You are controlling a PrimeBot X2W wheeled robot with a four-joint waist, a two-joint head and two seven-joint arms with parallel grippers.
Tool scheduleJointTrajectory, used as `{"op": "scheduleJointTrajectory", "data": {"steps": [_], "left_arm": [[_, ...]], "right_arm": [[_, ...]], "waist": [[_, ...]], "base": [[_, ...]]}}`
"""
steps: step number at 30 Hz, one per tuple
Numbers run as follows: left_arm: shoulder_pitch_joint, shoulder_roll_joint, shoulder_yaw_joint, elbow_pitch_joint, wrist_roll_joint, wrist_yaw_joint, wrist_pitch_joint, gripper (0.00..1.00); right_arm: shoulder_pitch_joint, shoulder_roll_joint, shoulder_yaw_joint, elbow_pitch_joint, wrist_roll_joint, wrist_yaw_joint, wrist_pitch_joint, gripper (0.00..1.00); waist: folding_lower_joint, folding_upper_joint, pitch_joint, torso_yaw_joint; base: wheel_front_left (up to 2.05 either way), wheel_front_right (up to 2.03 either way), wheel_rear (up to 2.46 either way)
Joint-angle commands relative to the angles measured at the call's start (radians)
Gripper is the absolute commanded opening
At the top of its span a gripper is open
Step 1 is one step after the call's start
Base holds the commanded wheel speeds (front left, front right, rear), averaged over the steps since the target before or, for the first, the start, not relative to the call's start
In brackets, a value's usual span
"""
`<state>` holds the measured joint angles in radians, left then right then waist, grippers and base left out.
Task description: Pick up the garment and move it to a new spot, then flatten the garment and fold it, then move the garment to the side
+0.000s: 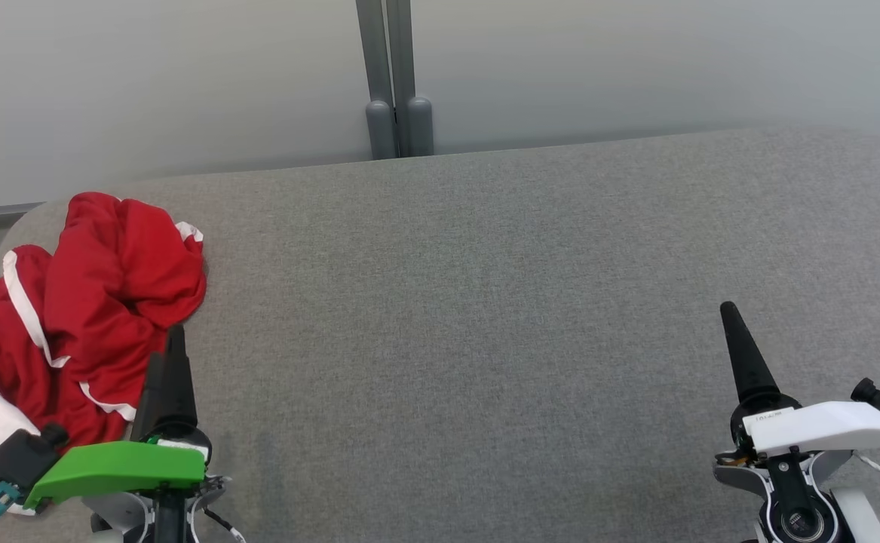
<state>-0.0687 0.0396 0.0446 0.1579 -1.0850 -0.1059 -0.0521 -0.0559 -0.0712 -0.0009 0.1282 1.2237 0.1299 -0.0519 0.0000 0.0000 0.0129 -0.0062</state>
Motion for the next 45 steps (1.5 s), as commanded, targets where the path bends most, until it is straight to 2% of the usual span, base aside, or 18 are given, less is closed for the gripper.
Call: {"op": "scheduleJointTrajectory", "data": {"steps": [1, 7, 21, 30, 45], "left_arm": [[-0.024, 0.007, -0.009, -0.022, 0.061, 0.010, -0.011, 1.00], [-0.021, 0.008, -0.040, -0.027, 0.196, 0.048, -0.031, 1.00], [-0.025, 0.009, -0.093, -0.005, 0.465, 0.098, -0.073, 1.00], [-0.028, 0.010, -0.105, 0.009, 0.580, 0.124, -0.097, 1.00], [-0.030, 0.011, -0.127, 0.013, 0.712, 0.142, -0.134, 1.00]], "right_arm": [[-0.006, -0.008, 0.006, -0.020, -0.040, 0.001, -0.011, 1.00], [-0.003, -0.017, 0.019, -0.020, -0.165, 0.001, -0.031, 1.00], [0.003, -0.023, 0.027, -0.030, -0.482, 0.001, -0.073, 1.00], [0.004, -0.022, 0.037, -0.020, -0.597, 0.001, -0.098, 1.00], [0.002, -0.023, 0.052, -0.013, -0.741, 0.001, -0.134, 1.00]], "waist": [[0.0000, 0.0000, 0.000, 0.000], [0.0000, 0.0000, 0.000, -0.002], [0.0000, 0.0000, -0.001, -0.004], [0.0000, 0.0000, -0.001, -0.007], [0.0000, 0.0000, -0.002, -0.008]], "base": [[0.00, 0.00, 0.00], [0.00, 0.00, 0.00], [0.00, 0.00, 0.00], [0.00, 0.00, 0.00], [0.00, 0.00, 0.00]]}}
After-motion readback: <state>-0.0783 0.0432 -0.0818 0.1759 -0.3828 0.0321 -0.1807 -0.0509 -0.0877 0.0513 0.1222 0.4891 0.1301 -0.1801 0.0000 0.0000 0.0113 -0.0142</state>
